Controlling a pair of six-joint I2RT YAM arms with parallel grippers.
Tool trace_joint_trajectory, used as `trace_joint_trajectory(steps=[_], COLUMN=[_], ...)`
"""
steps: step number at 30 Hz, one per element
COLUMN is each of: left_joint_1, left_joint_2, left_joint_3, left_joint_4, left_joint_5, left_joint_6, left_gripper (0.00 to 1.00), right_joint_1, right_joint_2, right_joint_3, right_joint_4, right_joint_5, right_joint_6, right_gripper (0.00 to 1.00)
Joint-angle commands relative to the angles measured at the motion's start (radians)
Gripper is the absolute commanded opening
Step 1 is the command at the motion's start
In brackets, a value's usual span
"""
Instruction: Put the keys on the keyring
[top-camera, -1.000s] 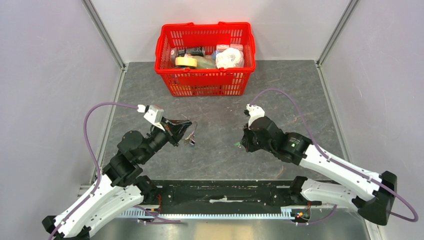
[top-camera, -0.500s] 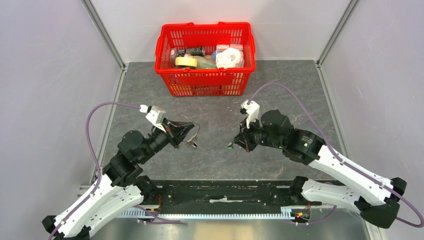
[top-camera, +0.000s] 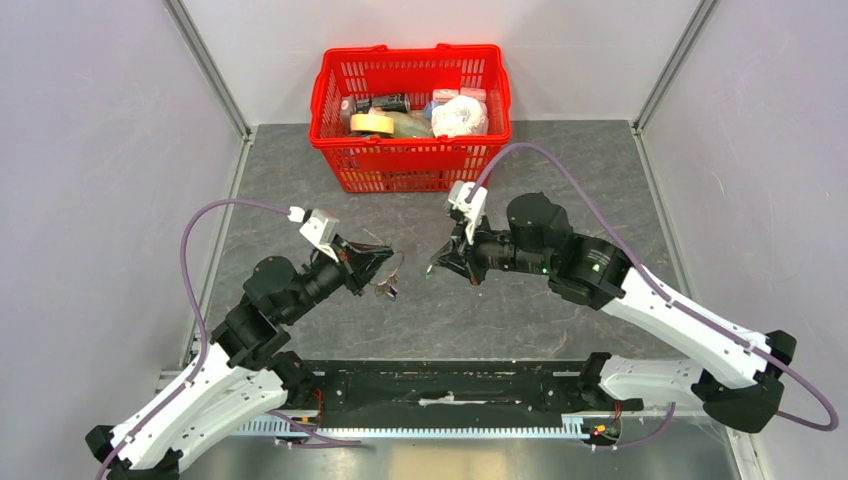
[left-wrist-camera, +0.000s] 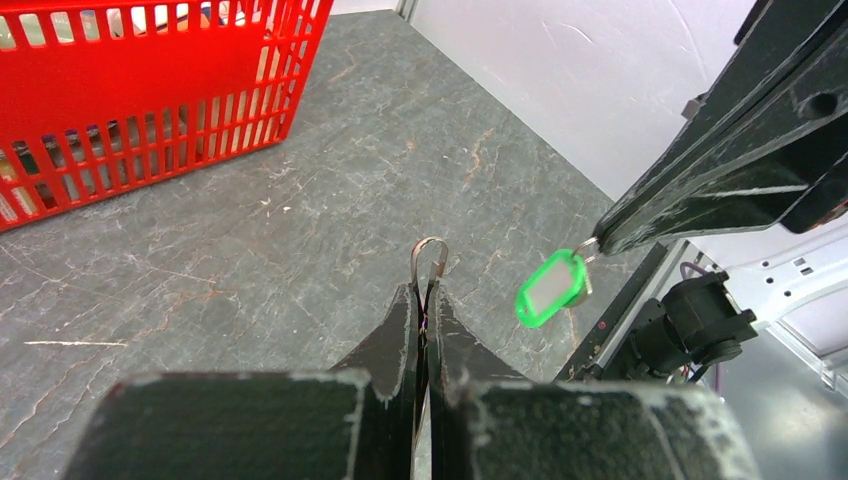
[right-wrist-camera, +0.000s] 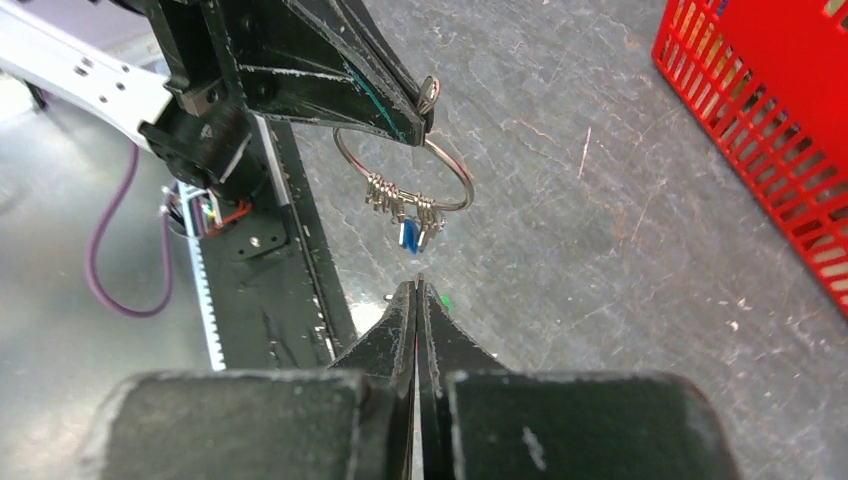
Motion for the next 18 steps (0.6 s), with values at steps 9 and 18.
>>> trace_joint_trajectory(steps=[9,18], left_joint_1=[0.001,0.001], left_joint_2=[0.017,0.024], left_joint_3=[0.050,0.060], left_joint_4=[-0.005,-0.023], left_joint_5=[-0.020,-0.034], left_joint_6=[-0.032,-0.040], left_gripper=[0.02,0.02], right_joint_1=[0.071,0.146], right_joint_2=[0.029,0.054], right_joint_3=[-0.015,-0.072], right_joint_4=[0.155,0.218], right_joint_5=[-0.015,0.090], right_joint_6=[-0.391,-0.600], right_gripper=[0.00,0.00])
